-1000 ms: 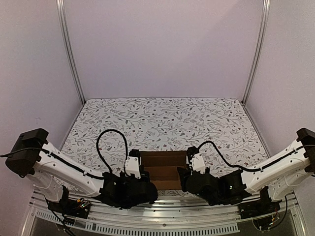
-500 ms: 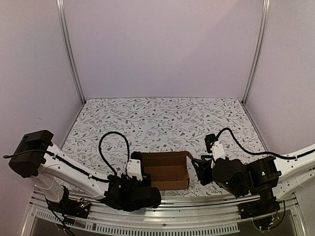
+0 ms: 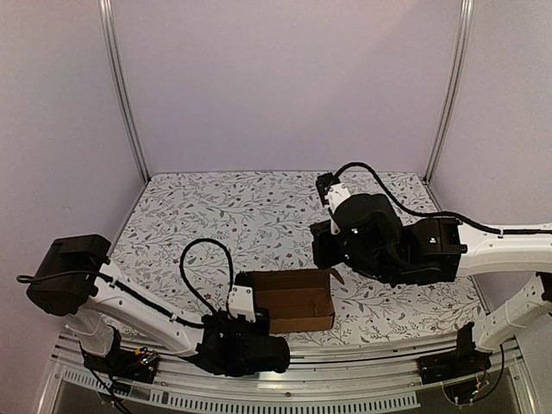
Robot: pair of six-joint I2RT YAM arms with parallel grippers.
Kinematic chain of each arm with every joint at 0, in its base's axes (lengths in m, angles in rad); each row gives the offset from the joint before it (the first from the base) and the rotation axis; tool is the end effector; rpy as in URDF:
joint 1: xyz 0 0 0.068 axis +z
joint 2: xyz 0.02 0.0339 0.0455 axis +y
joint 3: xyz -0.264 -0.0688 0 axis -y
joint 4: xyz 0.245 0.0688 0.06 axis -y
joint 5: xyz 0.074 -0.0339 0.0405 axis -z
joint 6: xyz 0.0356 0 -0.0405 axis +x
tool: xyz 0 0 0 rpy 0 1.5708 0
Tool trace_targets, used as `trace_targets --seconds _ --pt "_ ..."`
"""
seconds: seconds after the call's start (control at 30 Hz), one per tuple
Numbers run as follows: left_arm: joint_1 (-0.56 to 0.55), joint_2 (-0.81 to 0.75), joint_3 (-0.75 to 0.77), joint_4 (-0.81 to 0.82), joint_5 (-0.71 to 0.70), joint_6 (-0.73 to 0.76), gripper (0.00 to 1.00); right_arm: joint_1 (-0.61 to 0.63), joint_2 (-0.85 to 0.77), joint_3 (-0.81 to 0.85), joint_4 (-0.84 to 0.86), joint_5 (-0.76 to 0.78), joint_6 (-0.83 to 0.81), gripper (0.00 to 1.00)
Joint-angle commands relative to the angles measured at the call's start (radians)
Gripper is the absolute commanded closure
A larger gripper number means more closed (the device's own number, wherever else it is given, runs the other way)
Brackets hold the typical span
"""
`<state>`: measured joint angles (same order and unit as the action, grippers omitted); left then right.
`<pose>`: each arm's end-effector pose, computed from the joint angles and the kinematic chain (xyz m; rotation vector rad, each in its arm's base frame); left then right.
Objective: Fold the paper box
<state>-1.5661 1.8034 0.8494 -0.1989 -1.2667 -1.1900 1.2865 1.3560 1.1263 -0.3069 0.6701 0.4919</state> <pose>0.0354 -0.3057 0.1279 0.0621 1.8487 -0.1233 0.1064 0.2851 0.3220 -0.4029 1.9690 0.4382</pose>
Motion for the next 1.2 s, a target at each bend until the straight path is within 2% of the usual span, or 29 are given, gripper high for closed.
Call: trace_targets --seconds 0.0,0.17,0.33,0.57,0.7,0.87,1.0,1.17 --pt "-0.015 0.097 0.0 -0.011 0.093 0.014 1.0 -0.039 0.134 0.097 -0.032 -0.078 -0.043 1.0" --pt "-0.016 0.148 0.019 0.043 0.052 0.041 1.0 -0.082 0.263 0.135 0.016 -0.133 -0.032 1.0" --pt "-0.021 0.193 -0.012 0.172 0.026 0.086 1.0 -0.092 0.336 0.114 0.068 -0.159 -0.011 1.0" --pt "-0.022 0.241 -0.013 0.333 0.044 0.195 1.0 -0.092 0.362 0.017 0.151 -0.187 0.042 1.0" --pt "-0.023 0.253 0.001 0.34 0.049 0.218 0.99 -0.091 0.367 -0.031 0.187 -0.201 0.075 1.0" --pt "-0.035 0.263 0.039 0.234 0.022 0.158 0.78 -0.082 0.381 -0.078 0.213 -0.191 0.112 1.0" --pt "-0.062 0.267 0.085 0.064 -0.035 0.052 0.58 -0.057 0.405 -0.093 0.226 -0.148 0.138 1.0" --pt "-0.119 0.282 0.171 -0.225 -0.114 -0.159 0.4 -0.042 0.429 -0.124 0.254 -0.12 0.183 1.0"
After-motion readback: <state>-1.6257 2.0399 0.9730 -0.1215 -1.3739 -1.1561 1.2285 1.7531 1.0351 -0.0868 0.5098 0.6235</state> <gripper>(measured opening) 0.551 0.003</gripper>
